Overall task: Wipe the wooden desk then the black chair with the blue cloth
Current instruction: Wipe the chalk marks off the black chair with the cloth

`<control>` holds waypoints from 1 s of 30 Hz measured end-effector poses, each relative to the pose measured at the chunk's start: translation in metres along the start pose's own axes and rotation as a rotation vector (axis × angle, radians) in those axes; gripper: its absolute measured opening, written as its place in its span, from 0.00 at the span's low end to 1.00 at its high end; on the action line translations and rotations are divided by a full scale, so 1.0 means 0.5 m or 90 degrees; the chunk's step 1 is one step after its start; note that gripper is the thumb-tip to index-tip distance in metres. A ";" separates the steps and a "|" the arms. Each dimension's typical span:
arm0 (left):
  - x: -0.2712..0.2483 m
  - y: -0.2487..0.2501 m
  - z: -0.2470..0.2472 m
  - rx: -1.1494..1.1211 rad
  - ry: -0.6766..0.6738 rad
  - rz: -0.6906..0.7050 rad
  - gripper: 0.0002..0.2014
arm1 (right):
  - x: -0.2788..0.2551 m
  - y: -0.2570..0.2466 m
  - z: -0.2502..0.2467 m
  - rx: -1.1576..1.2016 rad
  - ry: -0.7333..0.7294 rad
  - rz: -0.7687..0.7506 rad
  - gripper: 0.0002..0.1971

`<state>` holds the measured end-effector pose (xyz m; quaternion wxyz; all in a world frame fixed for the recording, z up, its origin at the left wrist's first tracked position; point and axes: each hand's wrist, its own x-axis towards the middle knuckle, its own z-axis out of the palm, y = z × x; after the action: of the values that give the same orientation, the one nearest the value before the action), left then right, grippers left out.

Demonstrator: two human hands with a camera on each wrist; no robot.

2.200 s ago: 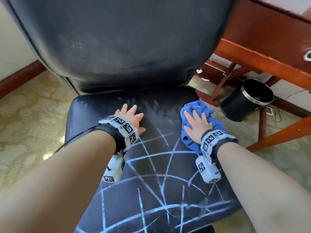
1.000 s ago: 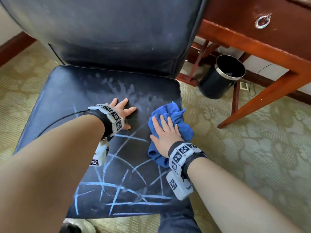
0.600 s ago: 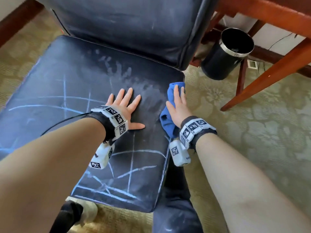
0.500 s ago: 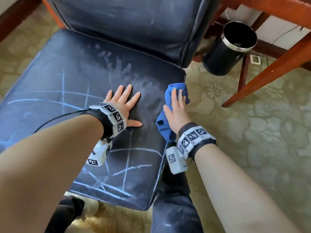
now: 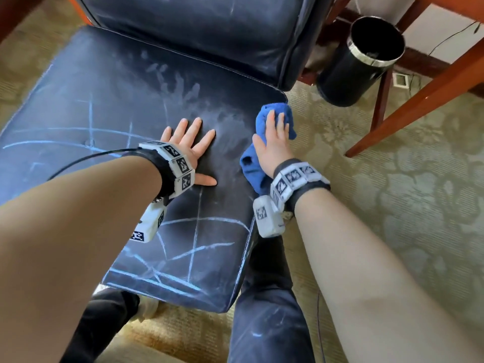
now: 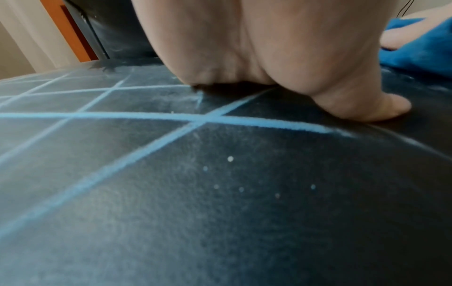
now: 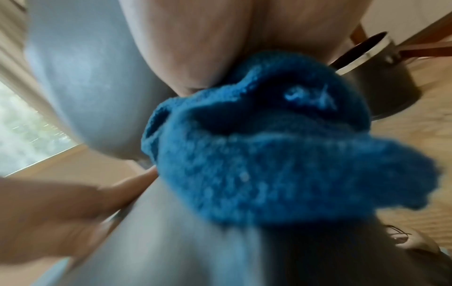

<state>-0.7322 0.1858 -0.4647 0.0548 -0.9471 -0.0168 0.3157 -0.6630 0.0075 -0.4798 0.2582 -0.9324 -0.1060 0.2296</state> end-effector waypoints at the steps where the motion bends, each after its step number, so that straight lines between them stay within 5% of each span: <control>1: 0.001 0.001 0.000 0.006 -0.003 0.000 0.54 | -0.017 0.004 0.008 -0.015 -0.011 -0.010 0.32; 7: -0.005 -0.001 0.006 0.027 -0.003 0.015 0.53 | -0.023 0.023 0.006 -0.061 -0.089 -0.042 0.33; 11: -0.008 -0.003 0.007 0.028 -0.012 0.015 0.52 | -0.006 0.011 -0.010 0.018 -0.038 -0.008 0.33; 19: -0.005 -0.010 0.012 0.021 0.000 0.023 0.53 | -0.148 0.024 0.045 0.018 -0.110 -0.052 0.34; 30: 0.001 -0.007 0.007 -0.022 0.003 0.007 0.52 | -0.059 0.011 0.003 0.051 -0.069 -0.012 0.33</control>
<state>-0.7339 0.1894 -0.4674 0.0371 -0.9488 -0.0170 0.3133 -0.6890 -0.0057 -0.4730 0.2914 -0.9064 -0.1197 0.2816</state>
